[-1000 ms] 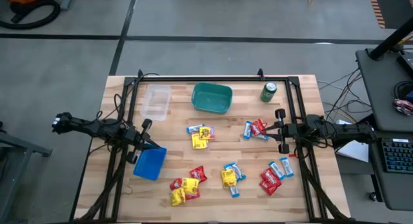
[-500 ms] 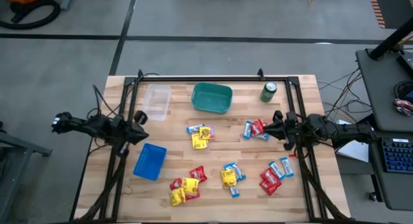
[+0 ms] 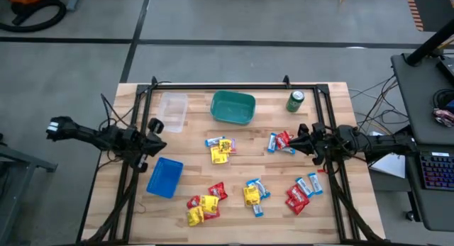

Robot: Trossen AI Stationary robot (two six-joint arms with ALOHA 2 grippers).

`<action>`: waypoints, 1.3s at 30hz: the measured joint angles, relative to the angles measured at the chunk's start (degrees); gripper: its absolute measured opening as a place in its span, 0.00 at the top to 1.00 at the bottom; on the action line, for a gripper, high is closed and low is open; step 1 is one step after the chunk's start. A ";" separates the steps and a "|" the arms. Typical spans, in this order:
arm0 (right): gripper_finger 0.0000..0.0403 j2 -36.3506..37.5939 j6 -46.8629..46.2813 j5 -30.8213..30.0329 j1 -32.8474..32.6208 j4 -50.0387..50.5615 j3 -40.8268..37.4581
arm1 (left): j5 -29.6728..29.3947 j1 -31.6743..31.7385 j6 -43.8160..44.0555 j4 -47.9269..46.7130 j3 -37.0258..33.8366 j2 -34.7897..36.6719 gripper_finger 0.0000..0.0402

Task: Sort candy
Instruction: Put the red candy into the green bin

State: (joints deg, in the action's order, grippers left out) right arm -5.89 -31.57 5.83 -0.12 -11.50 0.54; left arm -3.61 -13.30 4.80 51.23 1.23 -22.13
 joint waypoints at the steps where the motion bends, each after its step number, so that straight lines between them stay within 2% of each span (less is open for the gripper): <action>1: 0.85 -0.61 -0.01 -0.07 0.01 -0.62 0.00 | -1.58 0.00 0.12 0.41 0.00 -1.47 1.00; 4: 0.85 -2.41 -0.01 -1.28 0.00 -1.12 0.13 | -6.28 0.00 0.29 0.87 0.00 -5.15 1.00; 8: 0.85 -5.83 -0.05 -2.93 0.02 -0.11 1.59 | -9.28 0.00 2.72 1.66 0.00 -8.66 1.00; 17: 0.85 -13.43 2.87 -3.02 0.02 -0.37 7.22 | -9.45 0.00 11.28 1.95 0.00 -12.67 1.00; 24: 0.85 -16.87 3.61 -3.24 0.02 -0.97 10.20 | -10.74 0.02 10.88 1.67 0.20 -15.37 1.00; 28: 0.85 -18.77 10.14 -6.88 0.04 -0.32 12.61 | -10.85 -0.02 10.55 0.98 2.08 -18.31 1.00; 32: 0.85 -23.23 11.73 -7.57 0.02 4.89 17.30 | -10.87 -0.09 10.55 -0.54 5.40 -23.30 1.00; 39: 0.85 -35.16 10.43 -12.12 0.02 27.48 29.64 | -10.87 -0.09 10.16 -9.33 13.30 -30.58 1.00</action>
State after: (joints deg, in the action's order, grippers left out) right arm -41.05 -21.14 -6.29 -0.10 15.98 30.17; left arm -14.48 -13.39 14.97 41.90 14.54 -52.71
